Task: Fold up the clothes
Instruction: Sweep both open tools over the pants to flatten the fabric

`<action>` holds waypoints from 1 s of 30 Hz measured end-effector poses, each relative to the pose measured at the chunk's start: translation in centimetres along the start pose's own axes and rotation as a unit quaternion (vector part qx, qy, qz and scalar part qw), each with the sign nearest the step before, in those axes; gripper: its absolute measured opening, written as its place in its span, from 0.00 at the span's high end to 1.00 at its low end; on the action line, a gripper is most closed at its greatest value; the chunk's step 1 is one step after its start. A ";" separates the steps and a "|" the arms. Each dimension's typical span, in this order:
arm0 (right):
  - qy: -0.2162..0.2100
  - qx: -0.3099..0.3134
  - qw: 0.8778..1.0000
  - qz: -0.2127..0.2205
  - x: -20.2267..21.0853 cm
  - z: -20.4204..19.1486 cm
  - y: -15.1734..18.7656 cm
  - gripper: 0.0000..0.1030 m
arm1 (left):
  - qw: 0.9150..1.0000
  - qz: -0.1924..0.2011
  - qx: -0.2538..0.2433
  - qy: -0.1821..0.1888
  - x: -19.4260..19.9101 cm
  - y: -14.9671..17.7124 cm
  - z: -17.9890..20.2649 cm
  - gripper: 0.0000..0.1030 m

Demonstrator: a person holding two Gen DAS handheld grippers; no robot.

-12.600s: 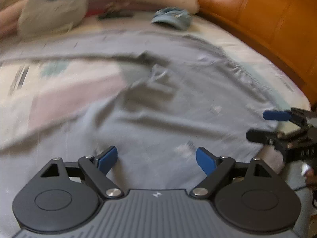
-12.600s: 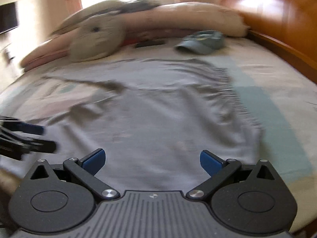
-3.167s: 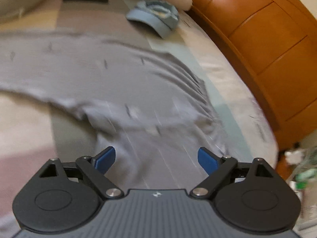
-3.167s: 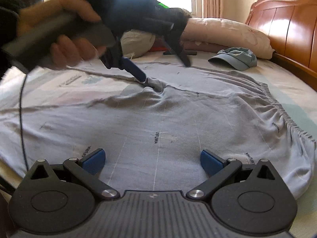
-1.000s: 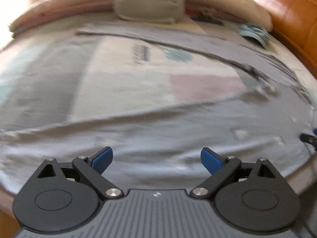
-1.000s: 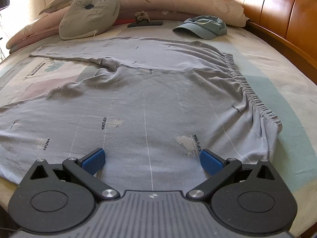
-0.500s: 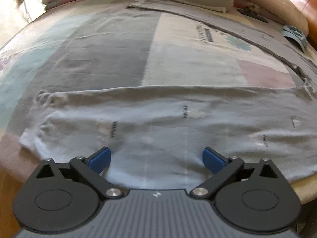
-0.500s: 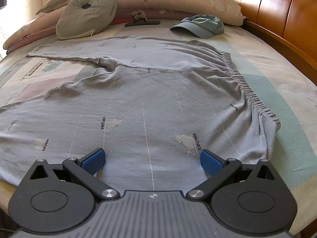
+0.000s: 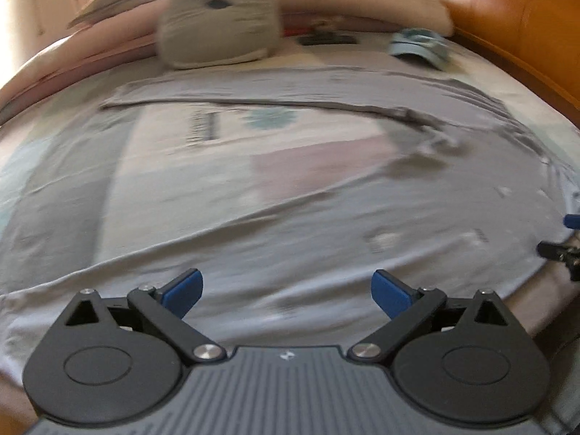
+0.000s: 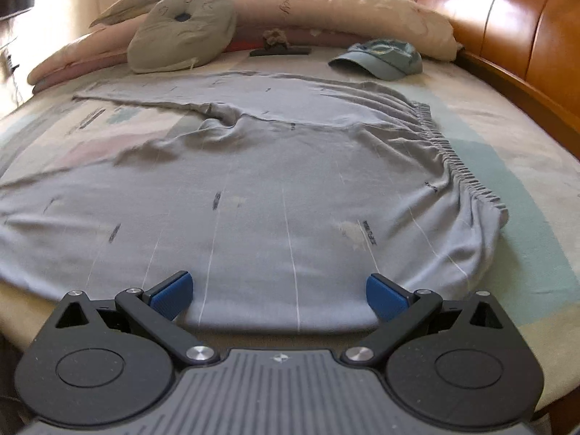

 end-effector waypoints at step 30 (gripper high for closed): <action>0.026 -0.054 0.998 0.035 -1.6 6.2 -5.1 0.00 | 0.998 -0.042 -0.025 0.048 -2.0 2.1 4.2 0.03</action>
Point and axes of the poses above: each gripper's, at about its wrist camera, not at the fingertips, and x roughly against the way its jaws point, z to its right, y to its underside, the point moved 2 cm from there along -x, roughly the way its jaws point, and after that the axes turned 1 degree about z, right-handed, at the moved point
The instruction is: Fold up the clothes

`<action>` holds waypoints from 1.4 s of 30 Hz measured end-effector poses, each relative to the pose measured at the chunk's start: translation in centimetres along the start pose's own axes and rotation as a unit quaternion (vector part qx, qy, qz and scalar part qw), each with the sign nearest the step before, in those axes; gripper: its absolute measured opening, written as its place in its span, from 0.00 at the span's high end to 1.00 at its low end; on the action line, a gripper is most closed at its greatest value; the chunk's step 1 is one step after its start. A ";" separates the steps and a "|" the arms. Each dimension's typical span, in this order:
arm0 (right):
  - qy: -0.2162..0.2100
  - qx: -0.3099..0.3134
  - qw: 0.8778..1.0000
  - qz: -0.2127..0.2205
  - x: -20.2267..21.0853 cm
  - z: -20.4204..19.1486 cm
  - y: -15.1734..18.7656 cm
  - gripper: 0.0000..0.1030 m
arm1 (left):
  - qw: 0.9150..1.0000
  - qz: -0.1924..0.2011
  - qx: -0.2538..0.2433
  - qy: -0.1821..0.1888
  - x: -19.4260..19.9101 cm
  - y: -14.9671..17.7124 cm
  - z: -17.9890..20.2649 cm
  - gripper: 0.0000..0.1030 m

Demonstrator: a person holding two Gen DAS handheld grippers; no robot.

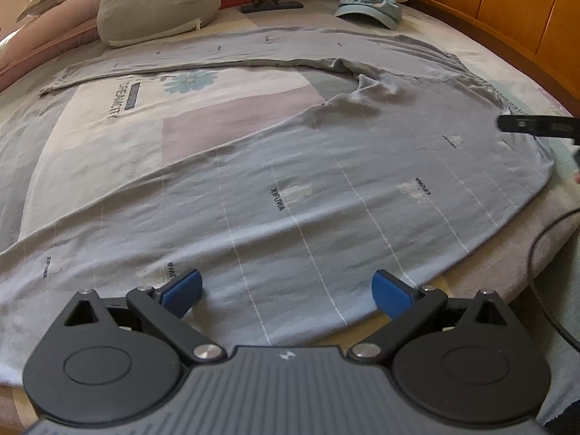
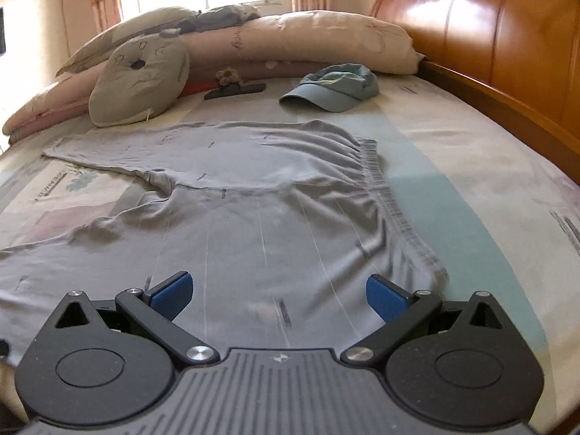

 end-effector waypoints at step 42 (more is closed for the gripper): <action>-0.042 0.007 0.996 -0.074 -14.4 1.1 -12.0 0.00 | 1.000 0.006 -0.003 0.012 -2.3 -2.5 -0.3 0.03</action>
Point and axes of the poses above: each gripper's, at about its wrist camera, not at the fingertips, and x roughly against the way its jaws point, z to its right, y to its underside, the point moved 2 cm from there along -x, roughly the way its jaws point, and after that the axes turned 1 degree about z, right-handed, at the moved point
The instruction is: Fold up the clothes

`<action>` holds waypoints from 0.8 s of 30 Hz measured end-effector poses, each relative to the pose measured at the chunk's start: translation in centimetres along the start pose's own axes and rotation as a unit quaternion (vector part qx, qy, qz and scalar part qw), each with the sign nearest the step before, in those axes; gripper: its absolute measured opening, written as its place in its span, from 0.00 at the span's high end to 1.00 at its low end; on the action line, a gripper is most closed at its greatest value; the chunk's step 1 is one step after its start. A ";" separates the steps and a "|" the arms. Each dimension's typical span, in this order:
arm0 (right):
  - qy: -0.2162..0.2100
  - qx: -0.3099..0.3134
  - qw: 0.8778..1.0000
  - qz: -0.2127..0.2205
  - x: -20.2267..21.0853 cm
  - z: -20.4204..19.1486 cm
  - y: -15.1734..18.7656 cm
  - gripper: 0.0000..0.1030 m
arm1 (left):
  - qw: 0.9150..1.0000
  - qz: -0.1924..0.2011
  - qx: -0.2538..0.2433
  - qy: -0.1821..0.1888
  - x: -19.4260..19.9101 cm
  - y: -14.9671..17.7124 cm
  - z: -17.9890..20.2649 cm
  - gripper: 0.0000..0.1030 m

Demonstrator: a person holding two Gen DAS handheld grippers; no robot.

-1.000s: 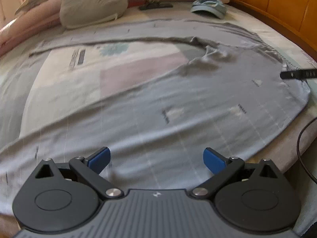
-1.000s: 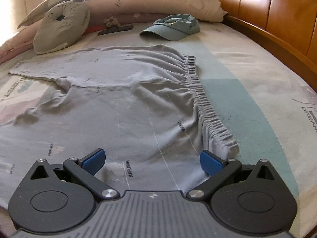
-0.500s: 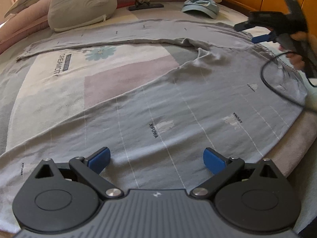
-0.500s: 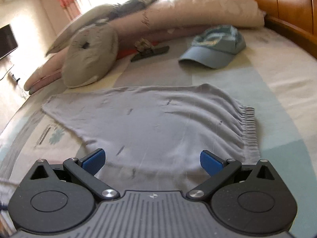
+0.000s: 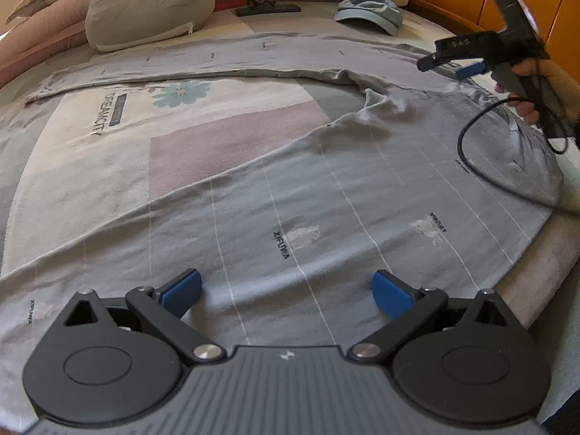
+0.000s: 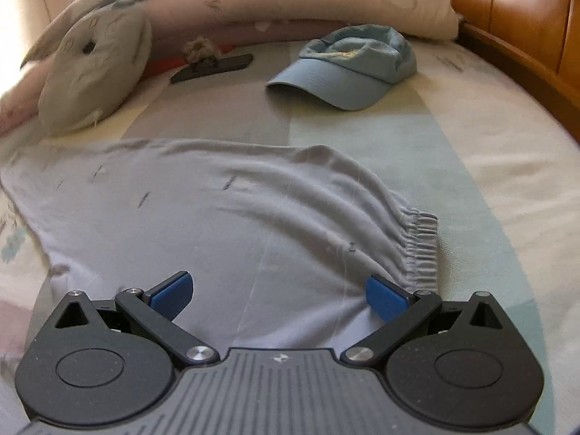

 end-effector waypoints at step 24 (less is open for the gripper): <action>-0.164 0.119 0.979 0.009 1.6 -13.3 0.5 0.00 | 0.999 0.028 0.015 0.007 2.0 1.2 -0.8 0.03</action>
Point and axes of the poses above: each gripper's, at about its wrist camera, not at the fingertips, and x roughly against the way its jaws point, z to its right, y to its underside, the point moved 2 cm from there along -x, roughly the way its jaws point, and after that the axes turned 1 degree about z, right-handed, at the moved point
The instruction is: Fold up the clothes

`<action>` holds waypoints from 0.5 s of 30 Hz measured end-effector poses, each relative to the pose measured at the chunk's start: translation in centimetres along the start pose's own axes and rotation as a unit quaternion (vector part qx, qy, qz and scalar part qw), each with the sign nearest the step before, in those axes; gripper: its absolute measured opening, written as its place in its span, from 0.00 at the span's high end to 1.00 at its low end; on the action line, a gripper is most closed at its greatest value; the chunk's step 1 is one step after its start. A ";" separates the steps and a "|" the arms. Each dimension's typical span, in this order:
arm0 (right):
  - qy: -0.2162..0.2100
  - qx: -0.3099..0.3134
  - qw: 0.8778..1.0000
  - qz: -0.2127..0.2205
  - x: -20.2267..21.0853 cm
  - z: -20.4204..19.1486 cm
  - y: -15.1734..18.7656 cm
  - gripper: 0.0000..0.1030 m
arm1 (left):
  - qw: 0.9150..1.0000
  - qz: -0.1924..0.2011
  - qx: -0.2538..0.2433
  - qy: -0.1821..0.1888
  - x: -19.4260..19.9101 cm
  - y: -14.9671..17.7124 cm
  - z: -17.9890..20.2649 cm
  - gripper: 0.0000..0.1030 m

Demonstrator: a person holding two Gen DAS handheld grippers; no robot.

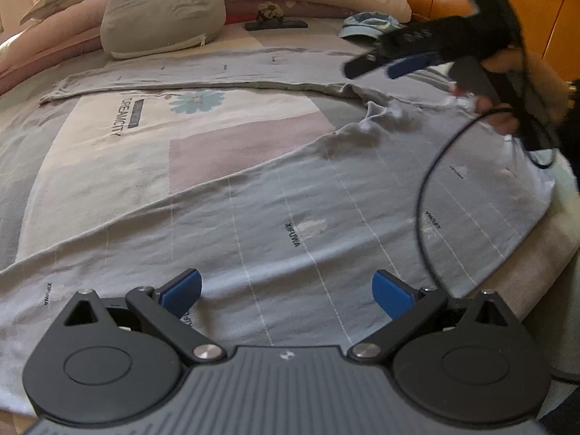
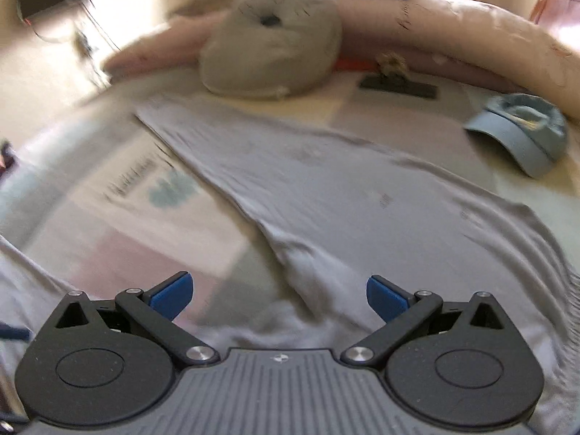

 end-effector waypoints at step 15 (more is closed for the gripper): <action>-0.077 0.000 0.996 -0.041 -4.0 -1.5 -0.6 0.00 | 0.999 -0.001 0.015 0.030 -0.5 -0.4 -0.3 0.03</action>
Point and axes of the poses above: each gripper's, at about its wrist camera, not at the fingertips, and x roughly against the way its jaws point, z to its right, y to its underside, the point moved 2 cm from there along -x, roughly the way its jaws point, and after that the axes turned 1 degree about z, right-handed, at the moved point
